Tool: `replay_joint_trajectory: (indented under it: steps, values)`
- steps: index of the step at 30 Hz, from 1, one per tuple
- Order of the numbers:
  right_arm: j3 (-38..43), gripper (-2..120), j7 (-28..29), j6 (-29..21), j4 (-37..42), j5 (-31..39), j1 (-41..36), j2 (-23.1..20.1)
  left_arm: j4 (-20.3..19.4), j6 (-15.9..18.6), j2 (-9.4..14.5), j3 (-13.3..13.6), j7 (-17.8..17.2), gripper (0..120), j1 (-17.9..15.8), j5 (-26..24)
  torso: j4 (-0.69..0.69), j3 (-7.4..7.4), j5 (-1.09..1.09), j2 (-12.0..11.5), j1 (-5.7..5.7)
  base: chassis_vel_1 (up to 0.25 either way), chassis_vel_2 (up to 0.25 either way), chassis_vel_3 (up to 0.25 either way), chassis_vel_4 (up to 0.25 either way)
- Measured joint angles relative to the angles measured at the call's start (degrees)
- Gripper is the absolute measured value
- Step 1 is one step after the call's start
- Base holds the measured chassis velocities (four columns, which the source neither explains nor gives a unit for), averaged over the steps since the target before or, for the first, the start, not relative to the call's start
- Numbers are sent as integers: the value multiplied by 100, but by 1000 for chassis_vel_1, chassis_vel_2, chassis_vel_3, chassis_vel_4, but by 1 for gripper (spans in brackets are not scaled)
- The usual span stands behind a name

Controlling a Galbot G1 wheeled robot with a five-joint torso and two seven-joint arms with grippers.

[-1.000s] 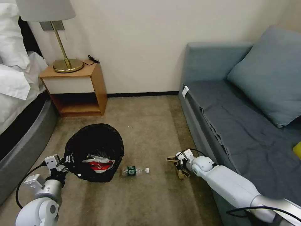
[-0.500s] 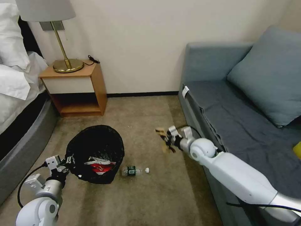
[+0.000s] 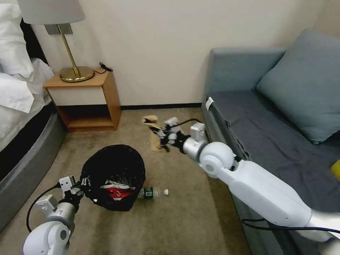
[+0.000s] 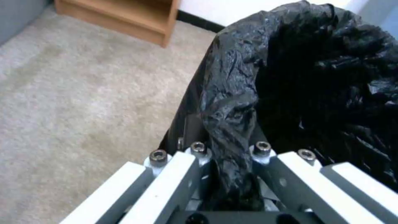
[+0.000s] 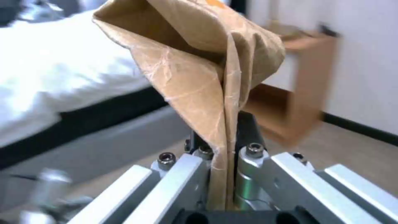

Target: Pick up the trash bin, then pick up the garbage on the floor and place it into the trash bin.

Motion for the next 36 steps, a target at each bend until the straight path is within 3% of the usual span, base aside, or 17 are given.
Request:
replay_joint_trajectory:
  steps: [4,8,22,31,32,36]
  values:
    - [-304,0,42,91,93,57,236,240,-62,52,-2,67,24,4,46,-1,0,0,0,0,0,0,0,0,0]
    - [-942,0,37,198,108,-3,427,874,-285,144,-52,161,60,4,236,-52,2,0,-1,0,0,0,0,0,0]
    - [-1318,0,-236,262,57,-1152,-620,408,-920,340,-211,89,-29,4,687,-424,-1,0,1,0,0,0,0,0,0]
    - [-1322,29,-308,231,45,-1540,-755,311,-1101,403,-320,6,-82,4,849,-560,-1,0,1,0,0,0,0,0,0]
    - [-1318,39,-343,220,47,-1594,-750,315,-1142,404,-377,-27,-116,4,879,-581,0,0,2,0,0,0,0,0,0]
    - [-1364,53,-320,172,44,-1717,-701,331,-1147,398,-440,-42,-140,4,907,-576,0,0,0,0,0,0,0,0,0]
